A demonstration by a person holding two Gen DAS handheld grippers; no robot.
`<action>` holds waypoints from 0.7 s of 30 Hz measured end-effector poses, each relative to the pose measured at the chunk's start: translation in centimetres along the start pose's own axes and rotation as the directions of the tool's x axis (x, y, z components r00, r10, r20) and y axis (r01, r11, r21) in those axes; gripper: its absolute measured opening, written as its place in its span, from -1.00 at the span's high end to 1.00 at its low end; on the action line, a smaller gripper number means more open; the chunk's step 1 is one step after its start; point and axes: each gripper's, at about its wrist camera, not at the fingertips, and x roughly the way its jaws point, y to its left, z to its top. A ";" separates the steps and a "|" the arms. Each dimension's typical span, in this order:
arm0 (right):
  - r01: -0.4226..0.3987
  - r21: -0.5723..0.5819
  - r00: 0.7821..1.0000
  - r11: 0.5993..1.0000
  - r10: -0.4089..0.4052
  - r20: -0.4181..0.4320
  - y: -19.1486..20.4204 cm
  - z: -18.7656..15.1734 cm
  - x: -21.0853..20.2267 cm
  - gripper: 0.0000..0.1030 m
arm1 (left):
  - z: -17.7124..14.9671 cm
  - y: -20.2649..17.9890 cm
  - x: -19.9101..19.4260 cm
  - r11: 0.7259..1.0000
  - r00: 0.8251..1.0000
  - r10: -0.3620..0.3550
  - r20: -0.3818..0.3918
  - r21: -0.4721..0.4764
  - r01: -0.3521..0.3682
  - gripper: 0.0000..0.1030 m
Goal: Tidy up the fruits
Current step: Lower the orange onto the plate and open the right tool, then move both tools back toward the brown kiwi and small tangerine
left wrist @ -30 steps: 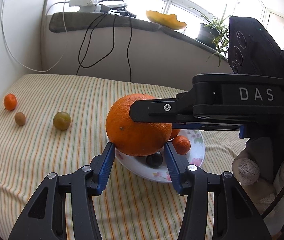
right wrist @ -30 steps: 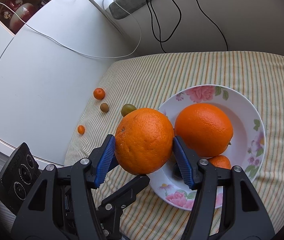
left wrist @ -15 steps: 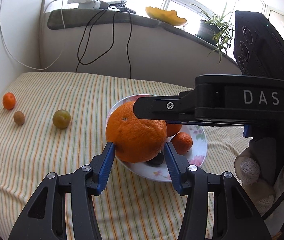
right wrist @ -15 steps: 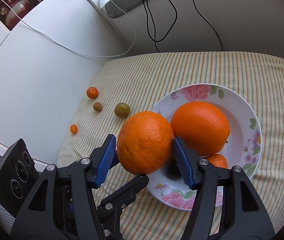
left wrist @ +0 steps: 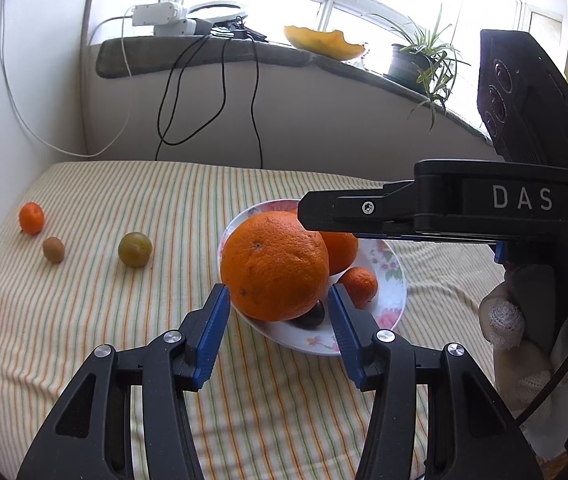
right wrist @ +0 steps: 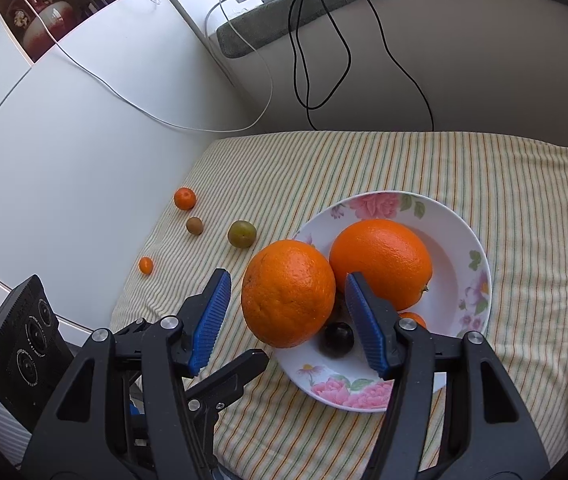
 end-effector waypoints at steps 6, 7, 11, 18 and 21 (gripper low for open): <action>0.022 -0.012 0.999 1.000 -0.021 0.036 -0.1 -0.4 -1.2 -0.28 | -0.1 -0.3 -0.9 1.000 1.000 0.017 0.014 0.020 -0.017 0.03; 0.023 -0.014 0.999 1.000 -0.023 0.040 -0.1 -0.5 -1.4 -0.28 | -0.1 -0.4 -1.1 0.999 1.000 0.020 0.018 0.026 -0.021 0.02; 0.038 -0.018 0.997 0.999 -0.037 0.065 0.1 -0.7 -2.1 -0.32 | -0.2 -0.6 -1.8 0.999 0.999 0.031 0.033 0.042 -0.032 -0.10; 0.087 -0.043 0.990 0.995 -0.081 0.118 0.3 -1.2 -3.2 -0.52 | -0.6 -0.2 -2.7 0.997 0.998 0.051 0.048 0.048 -0.053 -0.33; 0.106 -0.057 0.986 0.993 -0.098 0.136 0.4 -1.4 -3.6 -0.52 | -0.7 0.0 -3.0 0.996 0.997 0.065 0.052 0.050 -0.068 -0.40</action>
